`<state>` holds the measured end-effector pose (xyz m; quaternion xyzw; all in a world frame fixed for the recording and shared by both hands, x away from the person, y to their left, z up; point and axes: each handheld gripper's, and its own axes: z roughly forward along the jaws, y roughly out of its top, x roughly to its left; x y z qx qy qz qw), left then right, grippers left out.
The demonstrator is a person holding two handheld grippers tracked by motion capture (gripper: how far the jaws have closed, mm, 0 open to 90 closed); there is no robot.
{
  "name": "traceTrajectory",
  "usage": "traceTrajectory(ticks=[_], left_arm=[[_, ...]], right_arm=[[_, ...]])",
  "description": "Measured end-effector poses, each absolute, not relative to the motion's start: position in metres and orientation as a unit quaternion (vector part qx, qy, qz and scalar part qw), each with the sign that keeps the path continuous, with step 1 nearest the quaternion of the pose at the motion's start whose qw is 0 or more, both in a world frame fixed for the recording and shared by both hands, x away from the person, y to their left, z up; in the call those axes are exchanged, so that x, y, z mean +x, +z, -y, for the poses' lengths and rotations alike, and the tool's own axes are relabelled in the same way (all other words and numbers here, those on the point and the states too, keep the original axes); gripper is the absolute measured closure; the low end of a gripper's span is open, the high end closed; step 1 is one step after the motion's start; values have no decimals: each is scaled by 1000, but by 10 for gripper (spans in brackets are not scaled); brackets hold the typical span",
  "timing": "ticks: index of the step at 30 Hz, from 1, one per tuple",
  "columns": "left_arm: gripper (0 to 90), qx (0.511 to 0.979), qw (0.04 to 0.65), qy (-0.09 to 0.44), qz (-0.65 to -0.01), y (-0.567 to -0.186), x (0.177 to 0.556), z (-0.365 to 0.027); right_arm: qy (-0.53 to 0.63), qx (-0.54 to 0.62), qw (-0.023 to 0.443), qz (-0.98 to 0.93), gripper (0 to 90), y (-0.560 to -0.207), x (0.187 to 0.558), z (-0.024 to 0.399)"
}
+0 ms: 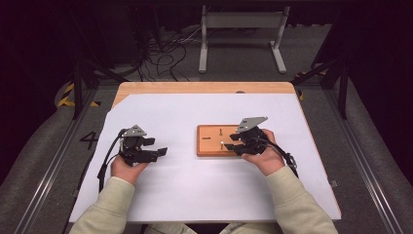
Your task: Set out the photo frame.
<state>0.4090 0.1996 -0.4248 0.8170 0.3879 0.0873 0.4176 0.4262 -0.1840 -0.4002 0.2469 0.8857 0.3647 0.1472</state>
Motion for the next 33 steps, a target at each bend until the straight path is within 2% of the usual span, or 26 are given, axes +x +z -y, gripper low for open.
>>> traceTrajectory(ticks=[7,12,21,33], left_arm=[[297,815,415,87,-396,-426,405,-204],[296,815,413,90,-397,-427,403,-207],[295,815,413,90,-396,-427,403,-207],[293,815,414,87,-396,-427,404,-205]], right_arm=[[363,227,139,-893,569,-409,434,175],[354,195,132,-905,667,-418,439,168],[343,154,156,-913,806,-418,438,163],[321,129,191,-919,801,-418,432,158]])
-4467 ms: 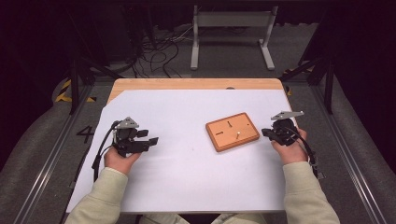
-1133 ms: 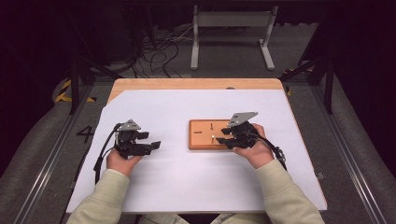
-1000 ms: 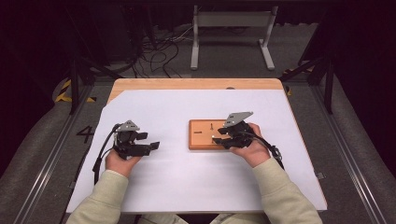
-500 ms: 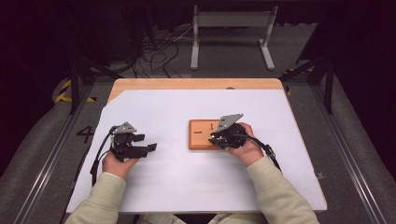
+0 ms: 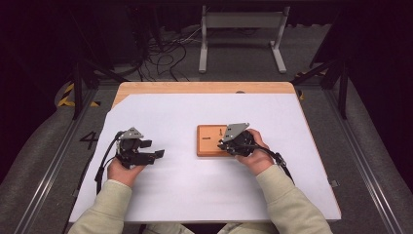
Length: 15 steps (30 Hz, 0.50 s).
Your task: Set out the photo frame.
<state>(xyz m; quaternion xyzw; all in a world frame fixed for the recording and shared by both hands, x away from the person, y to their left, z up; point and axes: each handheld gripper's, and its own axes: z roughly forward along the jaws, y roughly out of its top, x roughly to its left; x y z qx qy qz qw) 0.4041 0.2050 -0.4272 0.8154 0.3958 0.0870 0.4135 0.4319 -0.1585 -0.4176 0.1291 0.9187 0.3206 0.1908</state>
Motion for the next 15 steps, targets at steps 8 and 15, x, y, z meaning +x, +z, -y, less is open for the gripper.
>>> traceTrajectory(ticks=[8,15], left_arm=[[293,816,414,84,-394,-427,406,-202],[293,816,420,78,-389,-427,408,-199]], right_arm=[[318,122,208,-917,795,-419,427,158],[305,111,226,-918,795,-419,422,156]])
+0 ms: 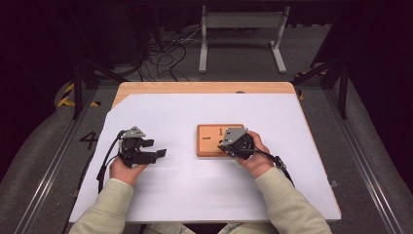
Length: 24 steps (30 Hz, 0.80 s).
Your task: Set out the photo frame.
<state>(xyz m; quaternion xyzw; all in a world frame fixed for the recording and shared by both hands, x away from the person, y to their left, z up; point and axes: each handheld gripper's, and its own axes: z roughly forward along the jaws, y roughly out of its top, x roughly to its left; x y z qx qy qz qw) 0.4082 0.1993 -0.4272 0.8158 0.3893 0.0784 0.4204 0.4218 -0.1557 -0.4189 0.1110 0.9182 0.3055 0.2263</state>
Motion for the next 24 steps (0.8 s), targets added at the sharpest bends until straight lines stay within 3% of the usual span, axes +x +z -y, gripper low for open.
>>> traceTrajectory(ticks=[6,15,24], left_arm=[[297,815,428,69,-386,-423,411,-189],[299,804,456,12,-382,-413,427,-164],[206,810,442,-16,-386,-414,450,-134]], right_arm=[[304,109,236,-917,793,-420,416,155],[299,97,260,-913,791,-422,408,154],[293,85,278,-911,794,-423,403,153]])
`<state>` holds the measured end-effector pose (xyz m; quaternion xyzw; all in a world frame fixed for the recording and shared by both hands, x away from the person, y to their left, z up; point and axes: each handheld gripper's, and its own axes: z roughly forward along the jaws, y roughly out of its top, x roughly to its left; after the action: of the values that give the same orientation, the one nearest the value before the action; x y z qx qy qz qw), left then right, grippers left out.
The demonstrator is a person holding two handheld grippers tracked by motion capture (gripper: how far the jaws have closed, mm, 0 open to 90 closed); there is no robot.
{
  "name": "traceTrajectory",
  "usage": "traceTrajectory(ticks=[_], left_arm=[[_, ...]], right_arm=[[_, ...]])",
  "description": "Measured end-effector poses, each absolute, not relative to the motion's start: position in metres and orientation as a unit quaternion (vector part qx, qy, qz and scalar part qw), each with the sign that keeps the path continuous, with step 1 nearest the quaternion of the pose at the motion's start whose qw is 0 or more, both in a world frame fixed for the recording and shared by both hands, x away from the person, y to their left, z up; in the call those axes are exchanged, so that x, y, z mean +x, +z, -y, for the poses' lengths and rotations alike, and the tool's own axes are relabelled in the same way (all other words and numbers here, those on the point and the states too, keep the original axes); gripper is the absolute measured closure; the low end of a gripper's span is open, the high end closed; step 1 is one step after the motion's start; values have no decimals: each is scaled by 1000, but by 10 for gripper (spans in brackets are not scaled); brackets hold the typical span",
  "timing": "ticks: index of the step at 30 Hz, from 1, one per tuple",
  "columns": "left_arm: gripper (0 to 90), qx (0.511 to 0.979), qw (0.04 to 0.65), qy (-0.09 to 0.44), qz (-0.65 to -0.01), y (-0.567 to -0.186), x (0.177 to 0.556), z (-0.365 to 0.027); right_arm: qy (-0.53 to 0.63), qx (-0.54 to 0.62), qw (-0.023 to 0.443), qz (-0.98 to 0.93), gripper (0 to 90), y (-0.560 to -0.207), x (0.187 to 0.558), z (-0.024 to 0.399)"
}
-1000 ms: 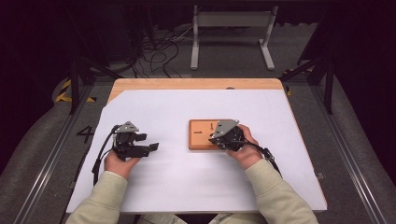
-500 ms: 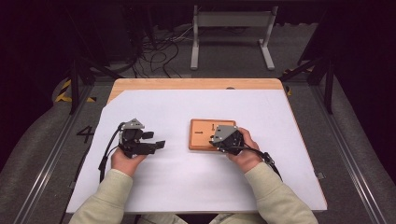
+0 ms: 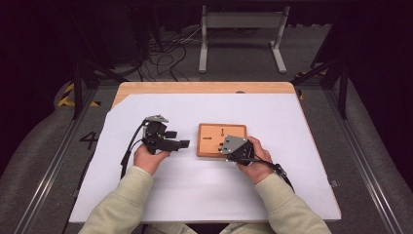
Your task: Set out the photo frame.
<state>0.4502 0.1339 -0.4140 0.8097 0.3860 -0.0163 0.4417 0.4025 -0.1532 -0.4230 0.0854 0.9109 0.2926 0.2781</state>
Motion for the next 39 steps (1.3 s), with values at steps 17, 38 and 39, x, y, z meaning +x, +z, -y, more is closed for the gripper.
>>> traceTrajectory(ticks=[17,38,39], left_arm=[[149,794,440,-23,-419,-429,490,-99],[143,808,427,-27,-406,-441,508,-64],[143,808,426,-29,-405,-441,509,-64]], right_arm=[[290,74,294,-908,797,-425,396,153],[295,70,302,-904,809,-427,391,154],[294,70,303,-904,810,-427,391,154]])
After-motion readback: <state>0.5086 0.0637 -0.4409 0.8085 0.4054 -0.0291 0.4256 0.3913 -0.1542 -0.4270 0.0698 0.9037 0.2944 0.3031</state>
